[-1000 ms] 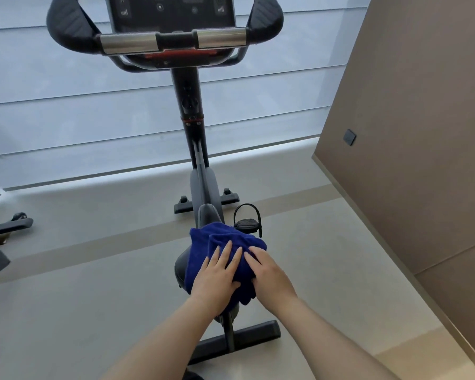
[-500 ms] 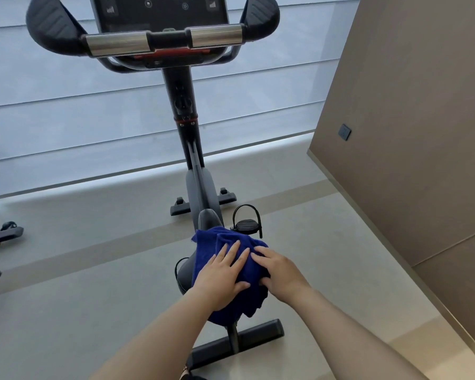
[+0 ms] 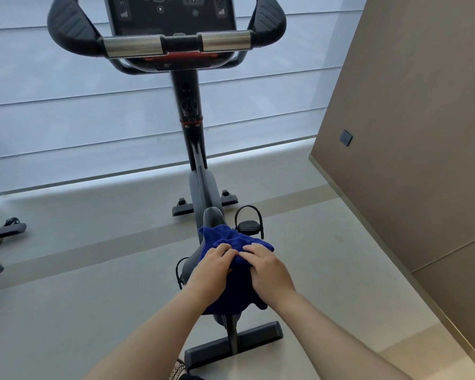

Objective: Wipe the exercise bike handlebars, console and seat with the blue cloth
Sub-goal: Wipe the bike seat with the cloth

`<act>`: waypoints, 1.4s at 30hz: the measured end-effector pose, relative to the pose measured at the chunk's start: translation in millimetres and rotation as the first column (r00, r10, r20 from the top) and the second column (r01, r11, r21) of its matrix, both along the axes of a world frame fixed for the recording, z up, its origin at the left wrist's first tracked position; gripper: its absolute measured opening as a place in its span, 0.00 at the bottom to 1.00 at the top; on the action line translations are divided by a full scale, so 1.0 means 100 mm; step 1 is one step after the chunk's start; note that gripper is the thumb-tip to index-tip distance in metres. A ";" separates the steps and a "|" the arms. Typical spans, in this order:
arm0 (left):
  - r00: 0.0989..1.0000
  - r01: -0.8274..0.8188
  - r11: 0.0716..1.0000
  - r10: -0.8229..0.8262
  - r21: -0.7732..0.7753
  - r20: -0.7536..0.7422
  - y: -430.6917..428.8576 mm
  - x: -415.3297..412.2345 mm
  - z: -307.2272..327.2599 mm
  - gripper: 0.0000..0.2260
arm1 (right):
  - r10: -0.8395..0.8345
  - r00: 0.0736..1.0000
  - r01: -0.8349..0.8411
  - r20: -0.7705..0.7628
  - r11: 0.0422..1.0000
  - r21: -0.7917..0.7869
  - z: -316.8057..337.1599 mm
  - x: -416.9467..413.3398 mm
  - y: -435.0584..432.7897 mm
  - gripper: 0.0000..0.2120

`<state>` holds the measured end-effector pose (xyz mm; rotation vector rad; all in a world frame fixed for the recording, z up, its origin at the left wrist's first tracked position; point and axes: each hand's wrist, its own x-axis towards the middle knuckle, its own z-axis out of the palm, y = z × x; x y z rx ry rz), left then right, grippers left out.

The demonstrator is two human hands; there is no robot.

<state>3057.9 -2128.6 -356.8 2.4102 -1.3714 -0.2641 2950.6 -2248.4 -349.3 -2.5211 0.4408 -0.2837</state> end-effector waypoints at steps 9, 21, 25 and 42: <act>0.992 -0.121 0.986 0.117 0.114 0.036 0.52 0.31 0.08 0.18 | 0.142 0.983 -0.133 -0.116 0.988 0.082 -0.01 0.40 0.42 0.24; 0.953 -0.304 0.949 0.304 0.083 0.006 0.67 -0.17 0.05 0.18 | 0.247 0.964 -0.243 -0.097 0.968 0.059 -0.03 0.08 0.46 0.27; 0.942 -0.335 0.938 0.335 0.087 0.011 0.75 -0.26 0.03 0.22 | 0.282 0.953 -0.285 -0.108 0.958 -0.015 -0.06 0.02 0.50 0.30; 0.997 0.053 0.941 -0.030 0.335 -0.074 0.75 0.38 -0.18 0.39 | 0.265 0.925 -0.281 -0.273 0.959 -0.021 -0.15 0.31 0.50 0.37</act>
